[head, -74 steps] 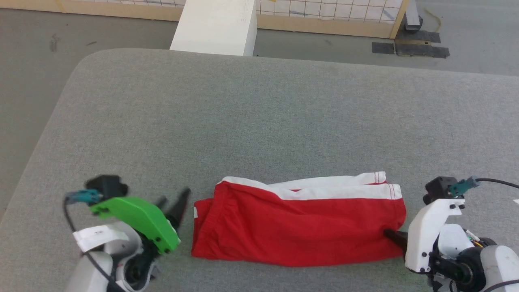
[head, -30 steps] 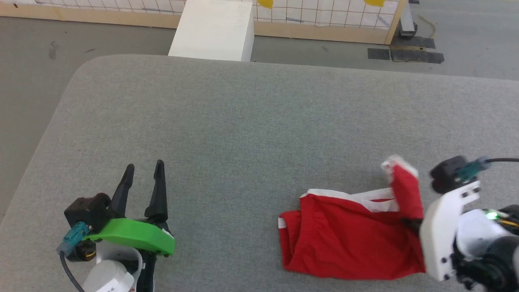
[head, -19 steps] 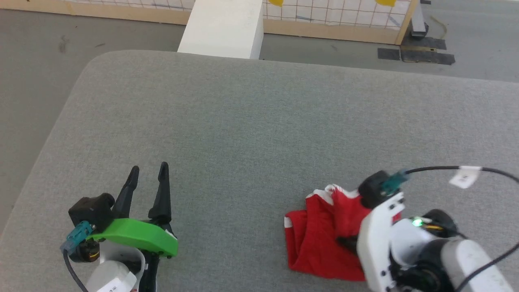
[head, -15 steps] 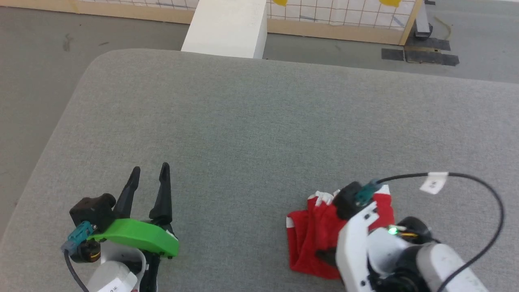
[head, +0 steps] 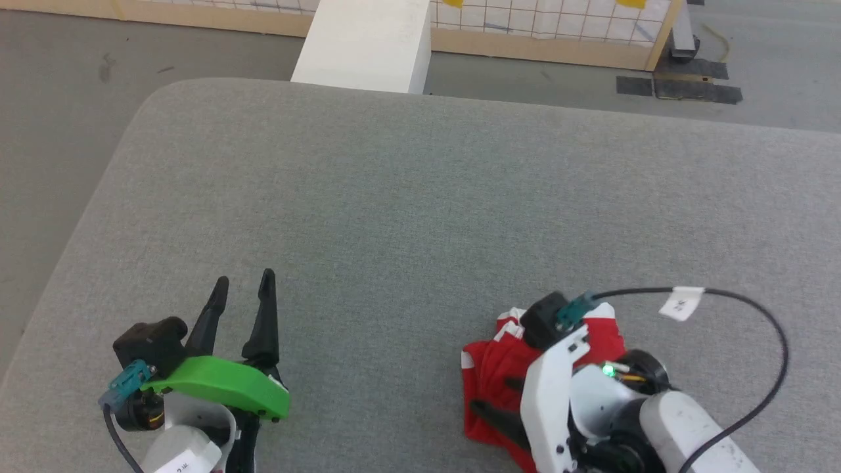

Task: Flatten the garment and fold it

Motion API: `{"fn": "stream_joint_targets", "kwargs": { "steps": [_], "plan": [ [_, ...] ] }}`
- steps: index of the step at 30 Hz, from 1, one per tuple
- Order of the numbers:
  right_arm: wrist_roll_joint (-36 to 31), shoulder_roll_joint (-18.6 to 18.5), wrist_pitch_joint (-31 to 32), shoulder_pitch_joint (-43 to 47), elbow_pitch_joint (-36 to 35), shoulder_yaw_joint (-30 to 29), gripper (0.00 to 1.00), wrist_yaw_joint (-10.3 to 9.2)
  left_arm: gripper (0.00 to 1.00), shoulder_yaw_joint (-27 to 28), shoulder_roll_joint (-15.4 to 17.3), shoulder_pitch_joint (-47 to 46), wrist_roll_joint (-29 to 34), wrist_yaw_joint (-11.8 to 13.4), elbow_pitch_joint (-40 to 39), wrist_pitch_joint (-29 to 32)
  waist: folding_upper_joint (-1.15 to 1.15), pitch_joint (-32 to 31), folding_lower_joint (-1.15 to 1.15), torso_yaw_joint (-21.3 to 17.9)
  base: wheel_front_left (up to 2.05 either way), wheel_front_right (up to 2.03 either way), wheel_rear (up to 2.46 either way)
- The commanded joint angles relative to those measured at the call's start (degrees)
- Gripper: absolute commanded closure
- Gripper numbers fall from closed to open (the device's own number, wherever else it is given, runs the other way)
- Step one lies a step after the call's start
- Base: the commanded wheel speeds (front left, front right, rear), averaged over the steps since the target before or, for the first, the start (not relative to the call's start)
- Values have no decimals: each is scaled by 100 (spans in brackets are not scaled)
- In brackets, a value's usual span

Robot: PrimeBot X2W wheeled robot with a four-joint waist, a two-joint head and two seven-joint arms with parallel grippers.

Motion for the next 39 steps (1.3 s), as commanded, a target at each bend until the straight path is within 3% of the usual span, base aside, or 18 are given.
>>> {"fn": "stream_joint_targets", "kwargs": {
  "steps": [1, 6, 11, 17, 22, 31, 32, 33, 34, 39],
  "plan": [
    [80, 42, -129, -58, -148, -120, 0, -6, 0, 2, 17, 32, -17, -6, 21, -30, 0, -27, 0, -45, 0, 0, 0],
    [64, 126, -576, 68, -648, -721, 0, -6, 0, -36, 19, 20, -8, -1, 30, -33, 0, -66, 0, -117, 0, 0, 0],
    [-437, 229, -964, 360, -1019, -1615, 0, -6, 0, -48, 47, 29, 10, 24, 15, -46, 0, -132, 0, -185, 0, 0, 0],
    [-1203, 317, -725, 873, -1038, -2308, 0, -6, 0, -65, 69, 49, 24, 56, -49, -56, 0, -118, 0, -236, 0, 0, 0],
    [-1679, 427, -539, 1069, -711, -2404, 0, -6, 0, -95, 75, -14, 23, 40, -71, -62, 0, 2, 0, -216, 0, 0, 0],
    [-1772, 558, -450, 938, 205, -1970, 0, -6, 0, -149, 67, -48, 4, 45, -61, -60, 0, 107, 0, -86, 0, 0, 0],
    [-1755, 562, -470, 912, 243, -1964, 53, -6, 0, -147, 72, -43, -1, 44, -55, -62, 0, 102, 0, -81, 0, 0, 0],
    [-1744, 564, -520, 874, 270, -1967, 93, -6, 0, -145, 79, -36, -8, 41, -44, -66, 0, 94, 0, -78, 0, 0, 0],
    [-1733, 564, -538, 850, 286, -1958, 100, -6, 0, -144, 83, -32, -14, 40, -35, -68, 0, 87, 0, -78, 0, 0, 0],
    [-1576, 458, -619, 749, 162, -2044, 100, -6, 0, -144, 97, 15, -35, 61, -26, -70, 0, 35, 0, -139, 0, 0, 0]
  ]
}}
